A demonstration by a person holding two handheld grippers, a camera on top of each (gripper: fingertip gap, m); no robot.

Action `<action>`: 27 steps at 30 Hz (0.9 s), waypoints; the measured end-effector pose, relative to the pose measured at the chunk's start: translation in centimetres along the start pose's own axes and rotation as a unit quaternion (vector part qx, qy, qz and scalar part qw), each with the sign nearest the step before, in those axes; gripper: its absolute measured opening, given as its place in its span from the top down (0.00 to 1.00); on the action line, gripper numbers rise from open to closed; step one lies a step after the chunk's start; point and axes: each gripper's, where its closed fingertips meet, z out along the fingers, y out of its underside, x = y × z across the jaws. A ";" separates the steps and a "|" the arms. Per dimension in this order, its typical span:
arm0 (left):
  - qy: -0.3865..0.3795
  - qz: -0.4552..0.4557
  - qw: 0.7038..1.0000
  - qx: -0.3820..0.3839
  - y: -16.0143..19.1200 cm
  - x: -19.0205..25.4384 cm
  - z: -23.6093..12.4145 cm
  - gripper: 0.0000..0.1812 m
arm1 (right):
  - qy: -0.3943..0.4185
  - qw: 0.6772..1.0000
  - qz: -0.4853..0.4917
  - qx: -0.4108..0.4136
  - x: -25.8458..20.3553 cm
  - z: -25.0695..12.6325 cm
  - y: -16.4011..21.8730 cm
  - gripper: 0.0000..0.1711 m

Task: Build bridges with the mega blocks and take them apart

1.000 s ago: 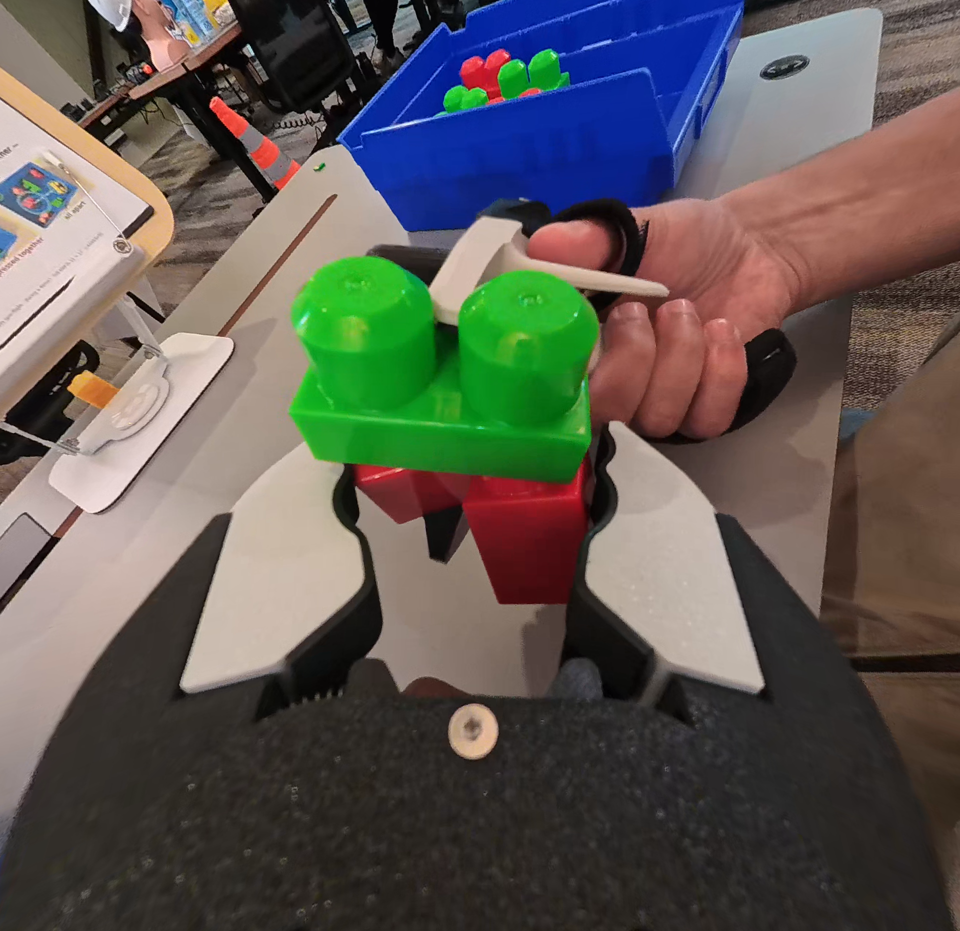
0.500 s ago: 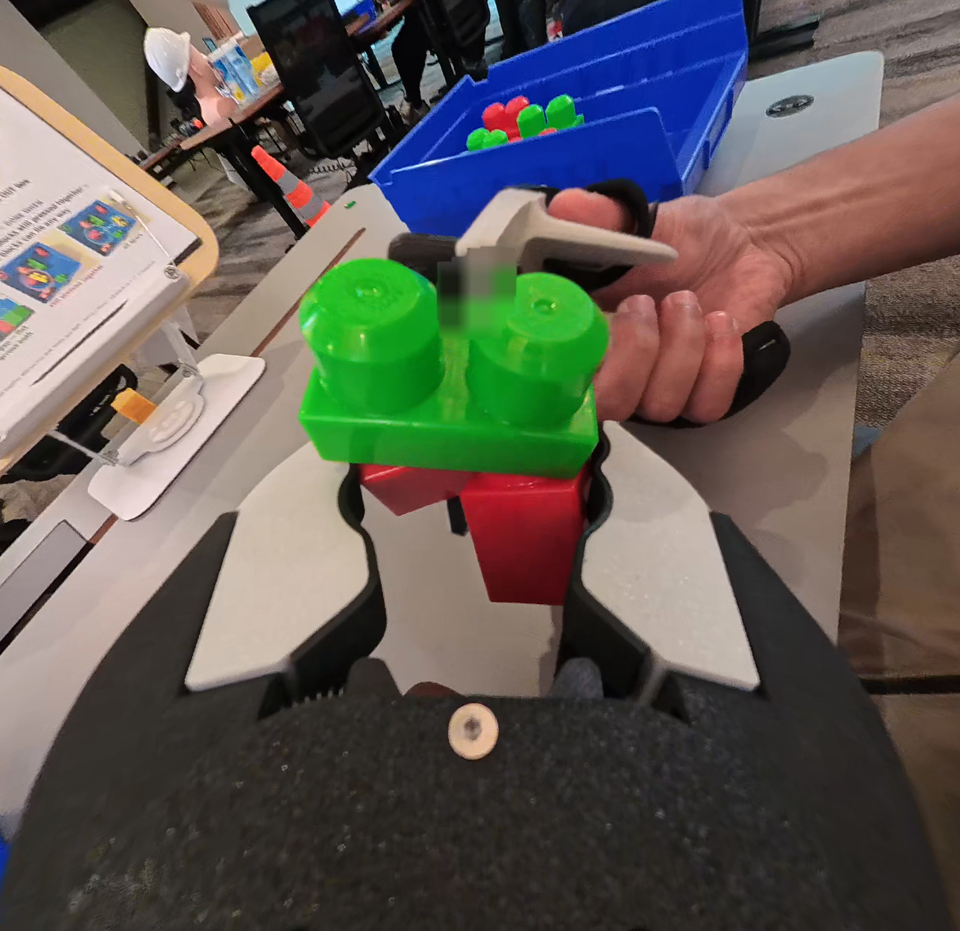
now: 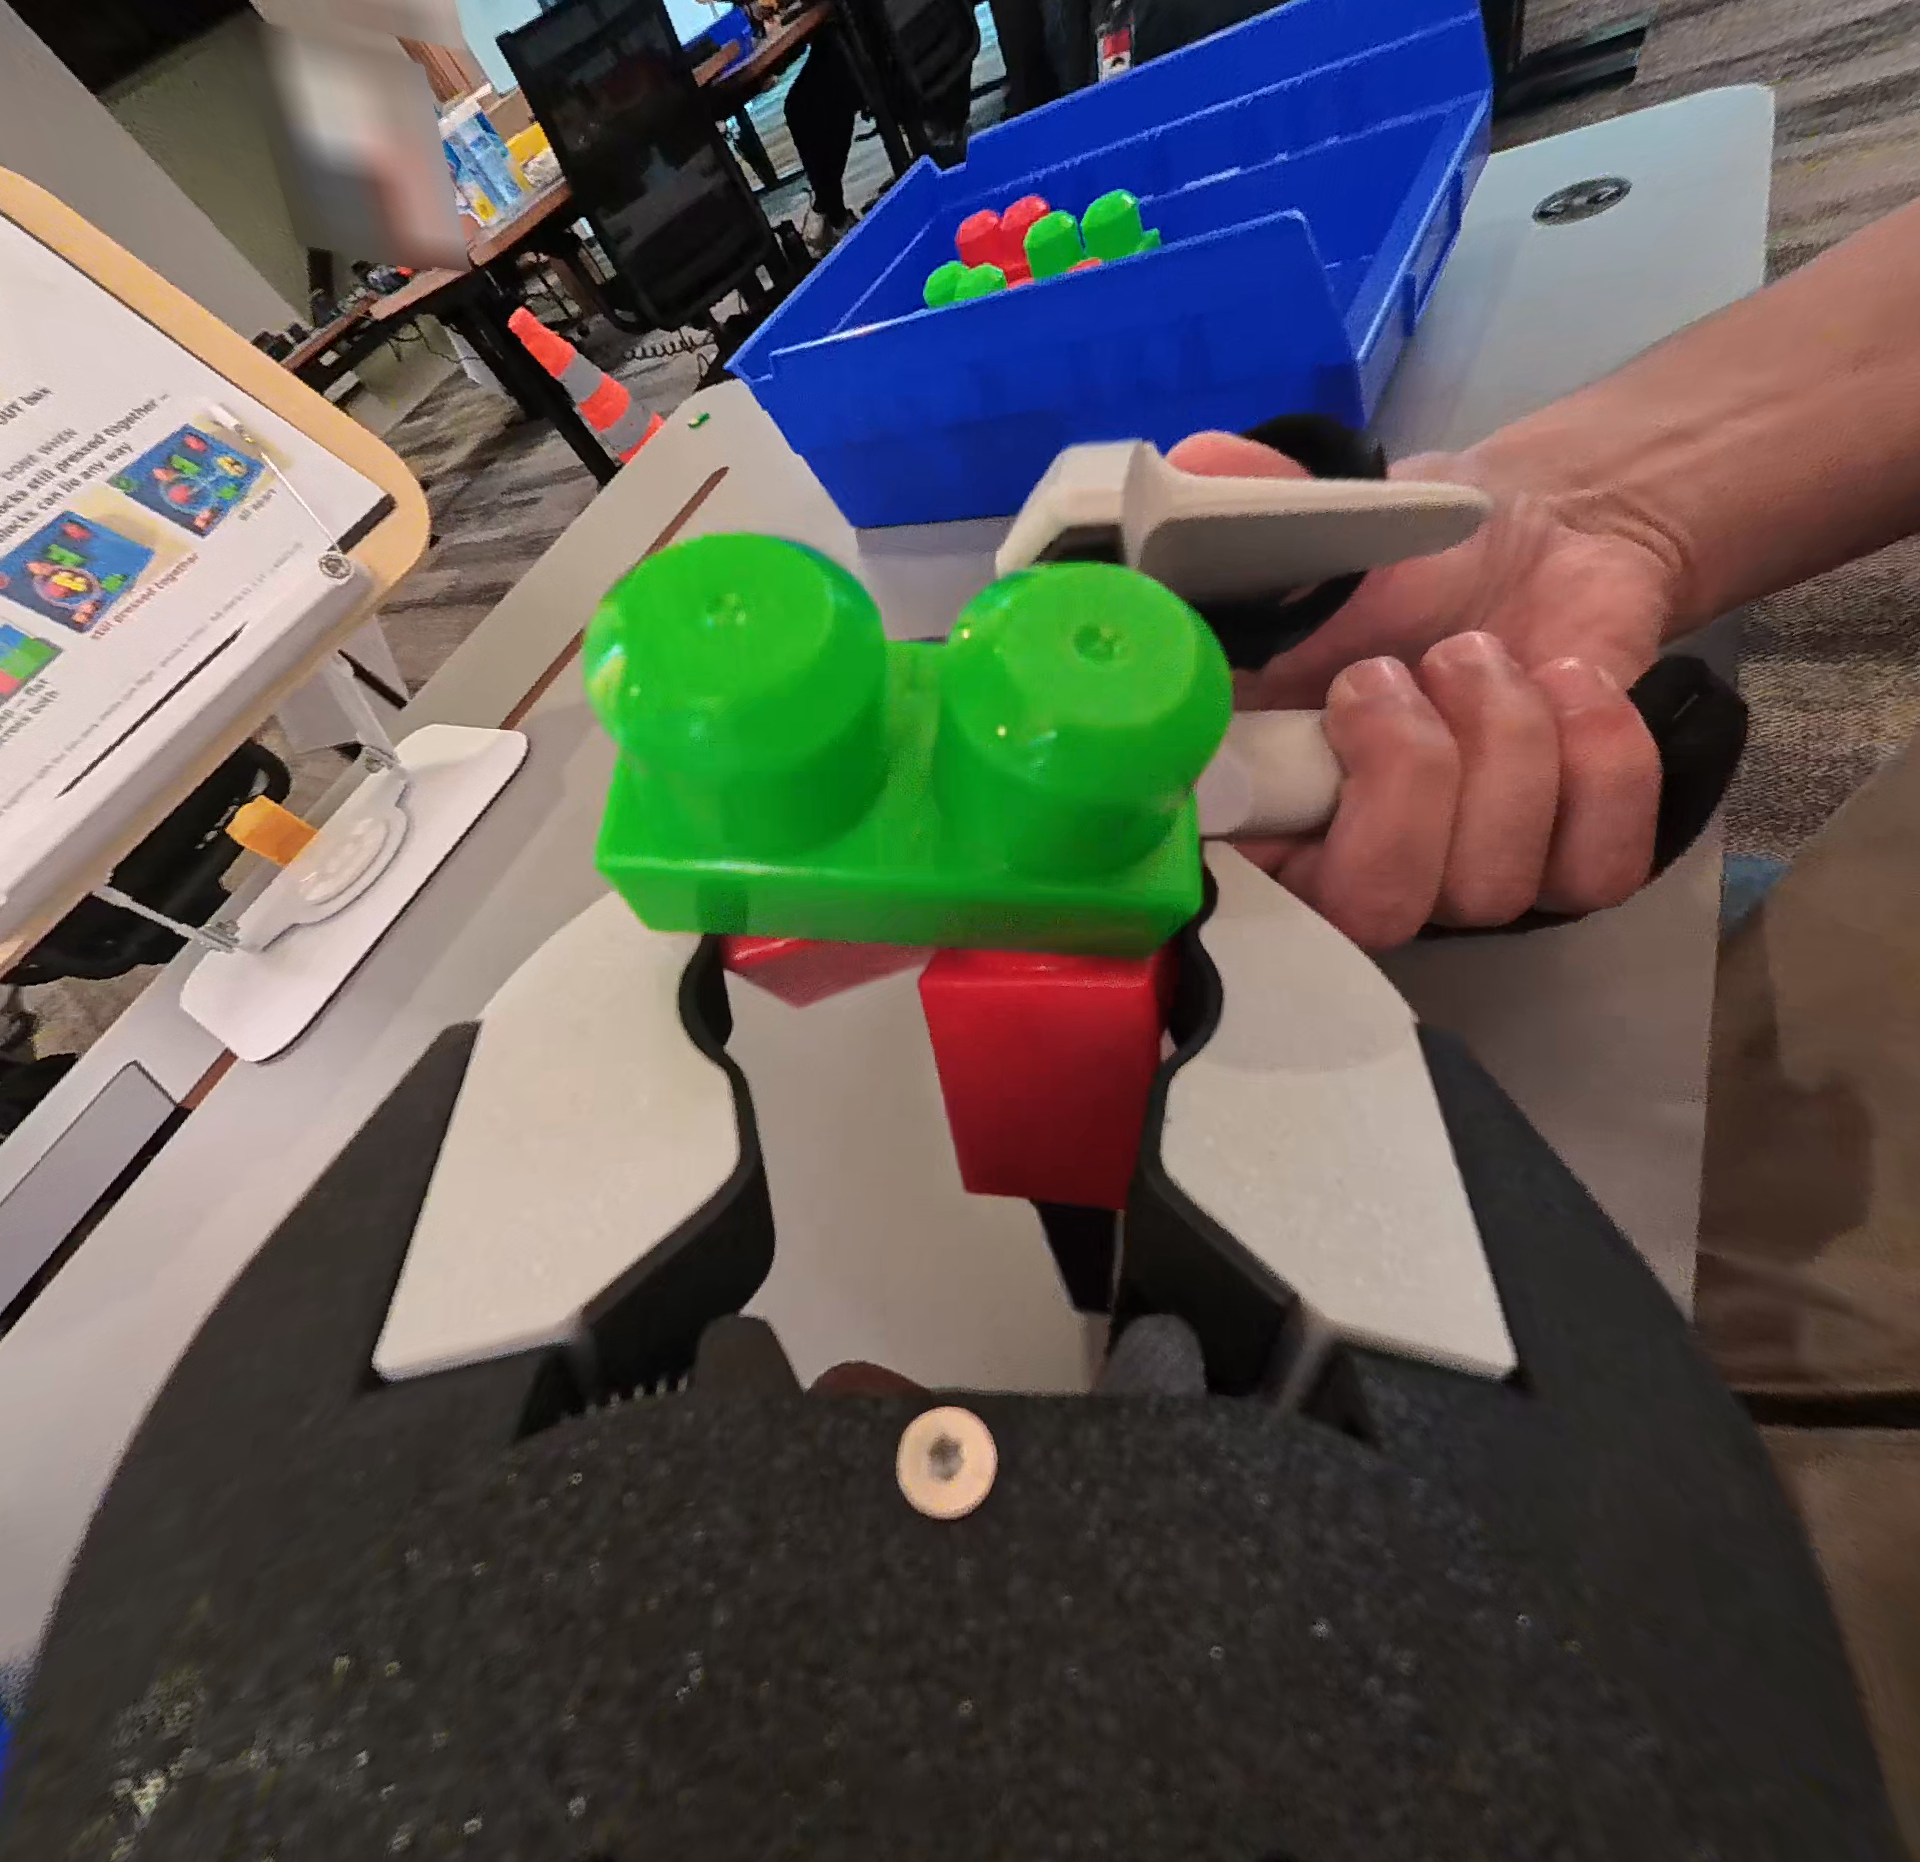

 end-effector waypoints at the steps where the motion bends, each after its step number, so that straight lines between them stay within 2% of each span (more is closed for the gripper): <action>1: -0.002 0.001 1.000 -0.004 0.2 0.0 0.1 0.55 | 0.006 1.000 -0.007 0.001 0.1 0.1 -0.1 0.40; 8: 0.010 -0.012 1.000 -0.016 0.7 0.0 0.0 0.55 | 0.035 0.999 -0.014 -0.009 0.8 -0.3 -0.2 0.44; 10: 0.011 -0.029 0.999 -0.019 1.0 -0.4 -0.2 0.54 | 0.052 0.998 -0.018 -0.008 1.2 -0.9 -0.3 0.49; 20: 0.012 0.003 0.999 -0.049 2.7 -0.3 0.1 0.55 | 0.119 0.992 -0.039 -0.030 2.6 -1.5 -0.4 0.50; 25: 0.025 -0.004 0.999 -0.046 2.9 0.1 0.2 0.54 | 0.118 0.992 -0.027 -0.032 2.7 -1.8 -0.3 0.51; 26: 0.023 -0.006 0.999 -0.039 2.7 0.0 0.1 0.54 | 0.113 0.993 -0.021 -0.028 2.7 -2.0 -0.3 0.59; 27: 0.020 -0.003 0.999 -0.044 2.9 -0.2 0.1 0.54 | 0.113 0.993 -0.020 -0.023 2.8 -2.0 -0.5 0.59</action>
